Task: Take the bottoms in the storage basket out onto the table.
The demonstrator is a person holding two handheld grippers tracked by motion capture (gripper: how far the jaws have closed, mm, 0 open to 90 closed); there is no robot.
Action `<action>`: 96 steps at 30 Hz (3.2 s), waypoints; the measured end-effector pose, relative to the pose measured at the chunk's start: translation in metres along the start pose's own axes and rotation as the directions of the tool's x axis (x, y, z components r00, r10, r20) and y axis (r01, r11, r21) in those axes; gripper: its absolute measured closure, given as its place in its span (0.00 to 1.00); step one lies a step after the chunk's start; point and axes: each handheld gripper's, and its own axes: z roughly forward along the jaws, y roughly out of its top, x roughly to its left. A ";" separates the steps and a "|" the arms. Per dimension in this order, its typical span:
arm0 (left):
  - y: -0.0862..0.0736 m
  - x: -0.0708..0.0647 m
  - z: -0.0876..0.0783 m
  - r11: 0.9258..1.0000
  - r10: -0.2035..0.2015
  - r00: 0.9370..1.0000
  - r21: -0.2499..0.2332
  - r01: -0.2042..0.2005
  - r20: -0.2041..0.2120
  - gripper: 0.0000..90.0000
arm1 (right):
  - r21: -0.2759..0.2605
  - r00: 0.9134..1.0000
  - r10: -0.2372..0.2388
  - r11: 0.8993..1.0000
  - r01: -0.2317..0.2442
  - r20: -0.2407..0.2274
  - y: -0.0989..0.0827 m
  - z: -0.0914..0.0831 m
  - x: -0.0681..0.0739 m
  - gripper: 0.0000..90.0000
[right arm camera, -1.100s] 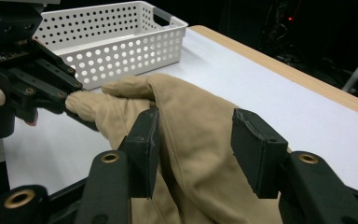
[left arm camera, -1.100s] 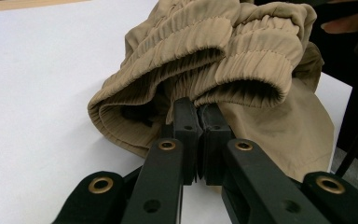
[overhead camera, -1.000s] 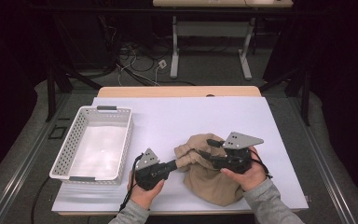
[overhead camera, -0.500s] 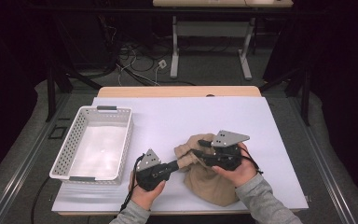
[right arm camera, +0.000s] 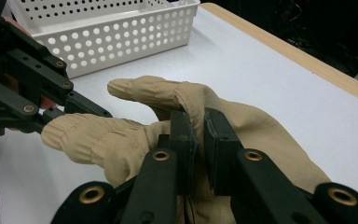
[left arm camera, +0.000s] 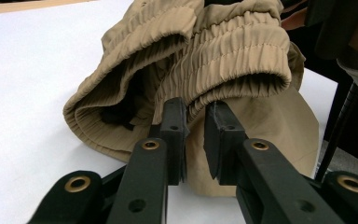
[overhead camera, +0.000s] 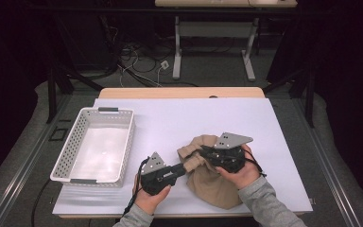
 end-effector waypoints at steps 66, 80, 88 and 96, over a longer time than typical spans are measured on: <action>0.046 0.039 -0.028 0.990 0.049 0.987 -0.121 -0.068 -0.150 0.91 | -0.163 0.957 0.247 0.961 -0.222 0.150 0.002 -0.060 -0.073 0.98; 0.032 0.064 -0.001 0.998 0.029 0.988 -0.042 -0.035 -0.153 0.90 | -0.162 0.918 0.346 0.934 -0.318 0.196 -0.035 -0.071 -0.098 0.98; 0.018 0.071 0.011 0.999 0.036 0.985 0.013 -0.034 -0.166 0.87 | -0.155 0.906 0.371 0.926 -0.344 0.204 -0.060 -0.062 -0.091 0.98; 0.011 0.074 0.012 0.998 -0.057 0.983 0.021 0.062 -0.176 0.74 | -0.168 0.903 0.377 0.923 -0.347 0.206 -0.062 -0.064 -0.088 0.98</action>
